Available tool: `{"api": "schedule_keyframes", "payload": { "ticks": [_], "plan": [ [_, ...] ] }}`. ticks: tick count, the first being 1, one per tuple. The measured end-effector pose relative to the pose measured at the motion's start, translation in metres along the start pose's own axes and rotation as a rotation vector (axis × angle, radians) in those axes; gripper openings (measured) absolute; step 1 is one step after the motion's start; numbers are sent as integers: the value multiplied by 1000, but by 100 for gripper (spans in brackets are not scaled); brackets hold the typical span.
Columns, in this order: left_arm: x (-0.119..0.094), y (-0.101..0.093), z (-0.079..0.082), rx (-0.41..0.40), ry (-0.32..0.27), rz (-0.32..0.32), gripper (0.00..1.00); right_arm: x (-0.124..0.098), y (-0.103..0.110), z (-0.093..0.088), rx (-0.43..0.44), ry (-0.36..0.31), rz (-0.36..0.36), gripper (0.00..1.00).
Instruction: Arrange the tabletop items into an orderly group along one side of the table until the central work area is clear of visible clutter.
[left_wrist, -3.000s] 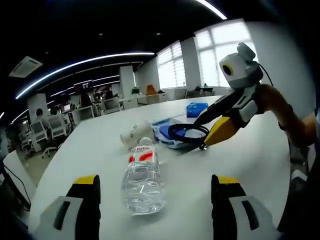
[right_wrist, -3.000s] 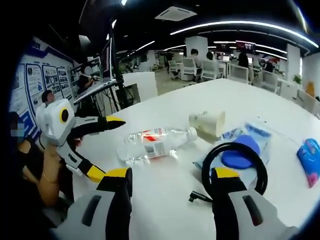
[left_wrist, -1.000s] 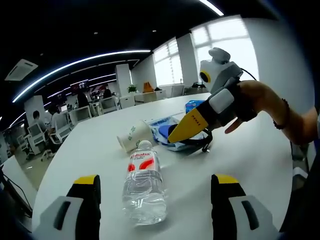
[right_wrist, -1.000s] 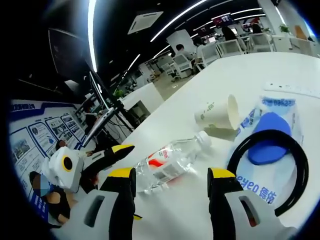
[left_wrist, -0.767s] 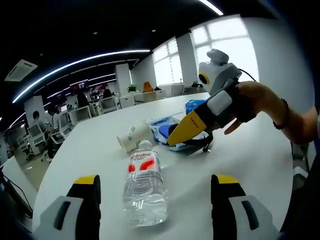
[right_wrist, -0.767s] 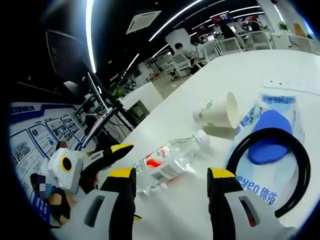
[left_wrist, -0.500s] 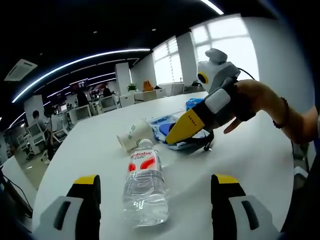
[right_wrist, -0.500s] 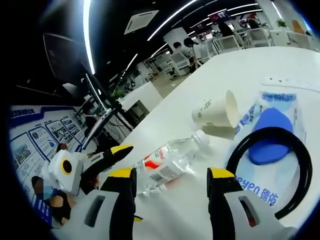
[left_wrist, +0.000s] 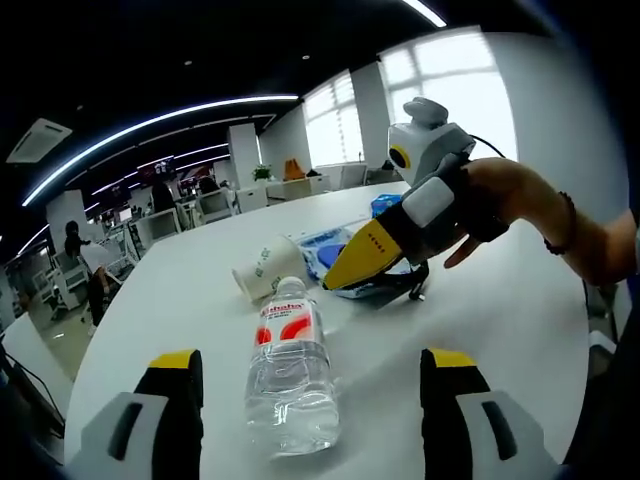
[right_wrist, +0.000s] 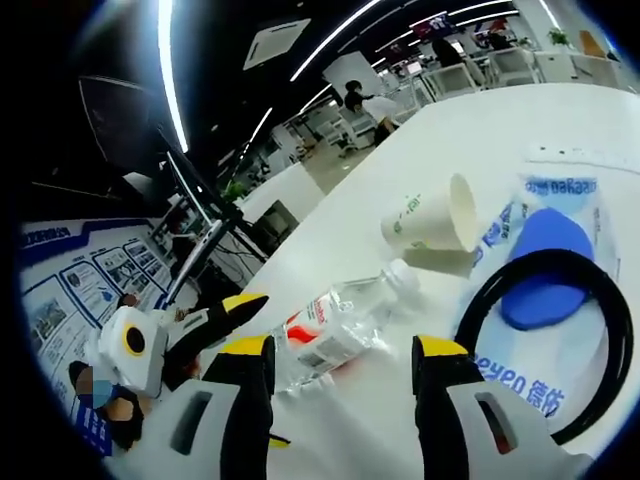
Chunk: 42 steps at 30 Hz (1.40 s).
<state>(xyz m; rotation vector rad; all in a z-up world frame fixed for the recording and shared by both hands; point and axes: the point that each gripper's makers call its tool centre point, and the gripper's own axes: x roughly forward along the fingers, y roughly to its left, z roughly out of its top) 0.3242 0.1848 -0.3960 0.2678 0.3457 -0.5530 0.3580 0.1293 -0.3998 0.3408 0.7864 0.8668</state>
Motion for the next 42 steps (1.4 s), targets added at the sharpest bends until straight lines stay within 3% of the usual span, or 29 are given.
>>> {"api": "schedule_keyframes", "payload": {
  "ticks": [9, 16, 42],
  "plan": [
    [4, 2, -1, -2, 9, -2, 89, 8, -3, 8, 73, -19, 23, 51],
    [4, 3, -2, -6, 11, -3, 89, 12, -2, 5, 39, -2, 15, 51],
    [14, 9, -4, 4, 38, -3, 88, 27, -11, 13, 154, -13, -13, 48]
  ]
}}
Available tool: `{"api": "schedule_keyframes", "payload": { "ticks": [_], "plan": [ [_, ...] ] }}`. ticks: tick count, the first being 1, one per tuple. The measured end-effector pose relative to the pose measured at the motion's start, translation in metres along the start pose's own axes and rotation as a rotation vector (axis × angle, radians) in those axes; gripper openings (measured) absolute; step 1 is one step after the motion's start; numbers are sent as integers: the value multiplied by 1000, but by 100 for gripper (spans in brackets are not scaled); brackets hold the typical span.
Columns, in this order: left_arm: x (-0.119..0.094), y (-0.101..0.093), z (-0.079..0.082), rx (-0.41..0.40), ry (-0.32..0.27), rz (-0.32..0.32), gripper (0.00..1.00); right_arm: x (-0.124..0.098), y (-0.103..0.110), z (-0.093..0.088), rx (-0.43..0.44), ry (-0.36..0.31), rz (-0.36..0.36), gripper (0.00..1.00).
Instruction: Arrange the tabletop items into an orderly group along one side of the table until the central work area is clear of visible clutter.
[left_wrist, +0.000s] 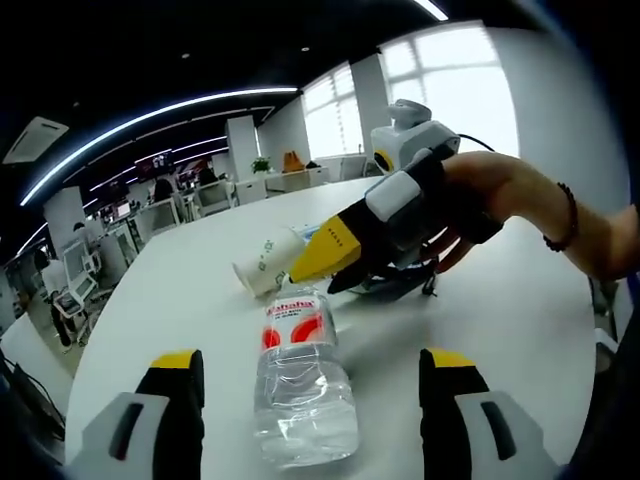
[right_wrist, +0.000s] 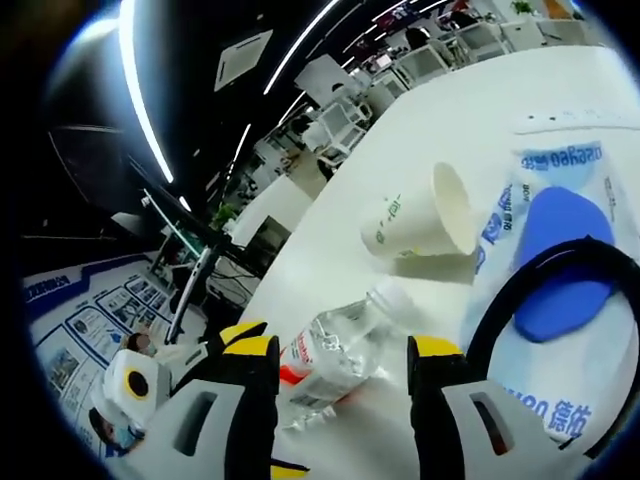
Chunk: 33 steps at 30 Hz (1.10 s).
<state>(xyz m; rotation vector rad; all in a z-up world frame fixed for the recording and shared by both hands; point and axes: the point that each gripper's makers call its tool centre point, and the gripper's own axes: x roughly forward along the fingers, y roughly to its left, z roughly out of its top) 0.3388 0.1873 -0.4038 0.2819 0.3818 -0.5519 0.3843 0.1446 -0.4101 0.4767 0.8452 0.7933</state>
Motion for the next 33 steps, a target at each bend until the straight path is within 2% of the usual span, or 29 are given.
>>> {"api": "schedule_keyframes", "payload": {
  "ticks": [6, 12, 28, 33],
  "plan": [
    [2, -2, 2, 7, 4, -17, 83, 4, -4, 7, 21, -7, -14, 47],
    [7, -3, 5, 19, 11, -24, 82, 8, -6, 10, 38, -7, -19, 47],
    [17, 0, -5, 9, 50, -32, 79, 12, -12, 10, 154, -18, -74, 46],
    [20, 0, -5, 9, 53, -36, 78, 14, -14, 9, 165, 0, -99, 44]
  ]
}}
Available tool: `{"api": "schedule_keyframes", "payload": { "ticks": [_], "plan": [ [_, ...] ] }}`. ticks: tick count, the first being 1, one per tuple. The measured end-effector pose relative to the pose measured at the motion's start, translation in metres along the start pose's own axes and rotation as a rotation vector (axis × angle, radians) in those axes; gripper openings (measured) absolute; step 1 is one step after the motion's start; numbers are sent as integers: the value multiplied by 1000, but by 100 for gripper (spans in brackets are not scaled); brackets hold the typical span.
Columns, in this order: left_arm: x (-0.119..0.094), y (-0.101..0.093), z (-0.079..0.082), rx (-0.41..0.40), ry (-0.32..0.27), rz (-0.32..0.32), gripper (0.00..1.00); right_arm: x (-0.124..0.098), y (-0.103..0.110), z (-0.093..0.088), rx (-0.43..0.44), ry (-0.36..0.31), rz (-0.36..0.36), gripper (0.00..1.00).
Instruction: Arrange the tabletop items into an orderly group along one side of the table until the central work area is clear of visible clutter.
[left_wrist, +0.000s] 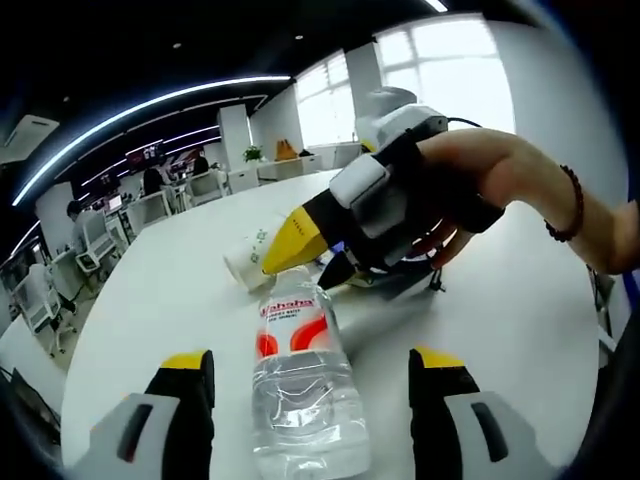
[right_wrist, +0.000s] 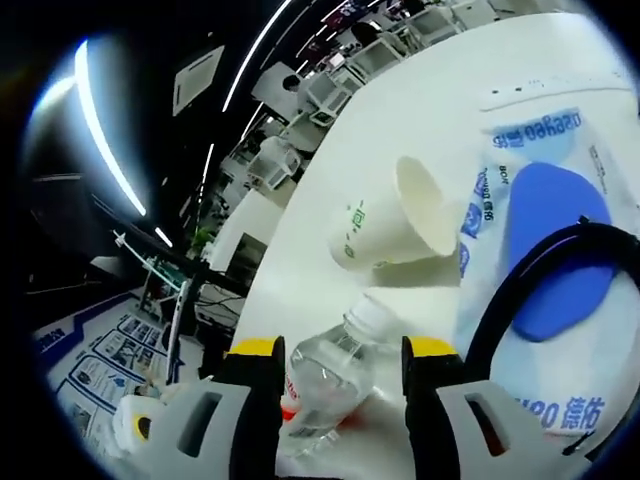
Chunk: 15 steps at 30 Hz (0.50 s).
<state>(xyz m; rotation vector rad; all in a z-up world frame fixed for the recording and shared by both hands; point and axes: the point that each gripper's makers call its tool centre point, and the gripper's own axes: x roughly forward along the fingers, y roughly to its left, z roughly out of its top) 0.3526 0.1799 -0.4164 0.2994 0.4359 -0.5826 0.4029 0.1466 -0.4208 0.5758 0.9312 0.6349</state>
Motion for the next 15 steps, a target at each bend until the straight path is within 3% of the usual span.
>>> {"api": "schedule_keyframes", "payload": {
  "ticks": [15],
  "plan": [
    [5, 3, -4, 20, 39, -4, 72, 8, -8, 3, 70, -5, -42, 42]
  ]
}}
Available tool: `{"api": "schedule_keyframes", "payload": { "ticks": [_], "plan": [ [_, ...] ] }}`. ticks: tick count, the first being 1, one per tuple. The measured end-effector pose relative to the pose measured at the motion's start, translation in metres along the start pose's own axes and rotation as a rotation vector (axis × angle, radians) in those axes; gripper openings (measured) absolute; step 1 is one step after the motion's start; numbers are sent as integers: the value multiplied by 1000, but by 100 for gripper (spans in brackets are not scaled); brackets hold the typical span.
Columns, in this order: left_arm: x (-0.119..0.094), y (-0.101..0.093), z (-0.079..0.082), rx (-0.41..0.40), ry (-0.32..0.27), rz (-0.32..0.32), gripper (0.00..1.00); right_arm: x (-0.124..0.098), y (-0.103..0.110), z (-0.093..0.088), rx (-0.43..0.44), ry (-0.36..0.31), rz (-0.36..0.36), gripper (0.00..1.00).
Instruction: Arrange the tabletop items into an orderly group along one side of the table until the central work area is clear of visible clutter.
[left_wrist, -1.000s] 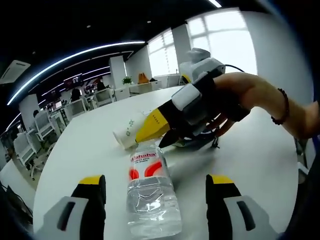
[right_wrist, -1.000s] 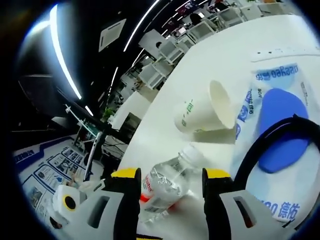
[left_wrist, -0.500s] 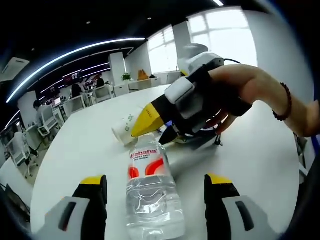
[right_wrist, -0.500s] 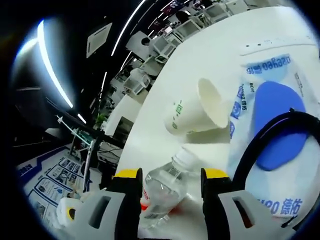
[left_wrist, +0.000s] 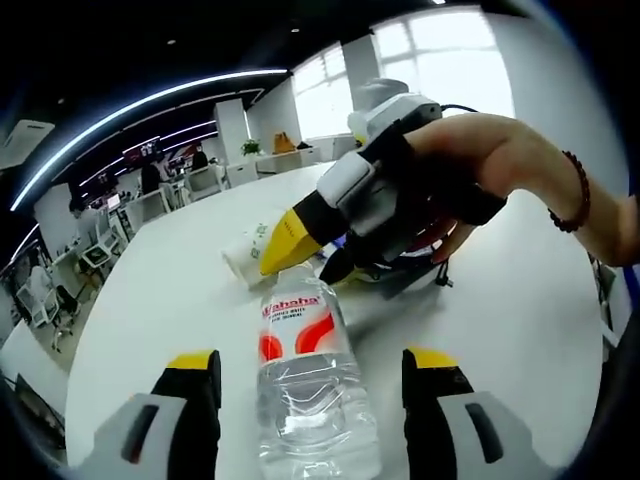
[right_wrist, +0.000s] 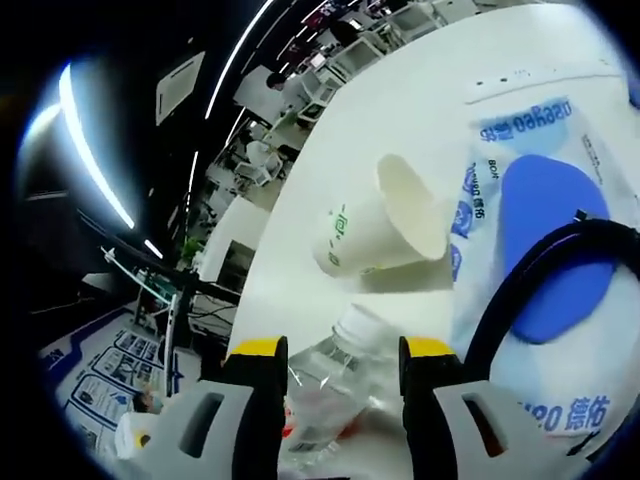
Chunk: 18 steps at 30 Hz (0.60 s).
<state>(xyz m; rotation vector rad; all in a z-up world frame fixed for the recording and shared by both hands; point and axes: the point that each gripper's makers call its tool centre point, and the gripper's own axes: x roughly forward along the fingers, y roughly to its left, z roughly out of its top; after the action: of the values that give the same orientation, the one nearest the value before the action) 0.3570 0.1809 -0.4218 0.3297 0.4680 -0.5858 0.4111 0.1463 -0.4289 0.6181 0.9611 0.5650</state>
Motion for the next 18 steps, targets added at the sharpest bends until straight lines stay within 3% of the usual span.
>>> {"api": "schedule_keyframes", "payload": {
  "ticks": [18],
  "plan": [
    [11, -2, 0, 15, 37, -16, 65, 9, -3, 2, 24, 10, -8, 38]
  ]
}}
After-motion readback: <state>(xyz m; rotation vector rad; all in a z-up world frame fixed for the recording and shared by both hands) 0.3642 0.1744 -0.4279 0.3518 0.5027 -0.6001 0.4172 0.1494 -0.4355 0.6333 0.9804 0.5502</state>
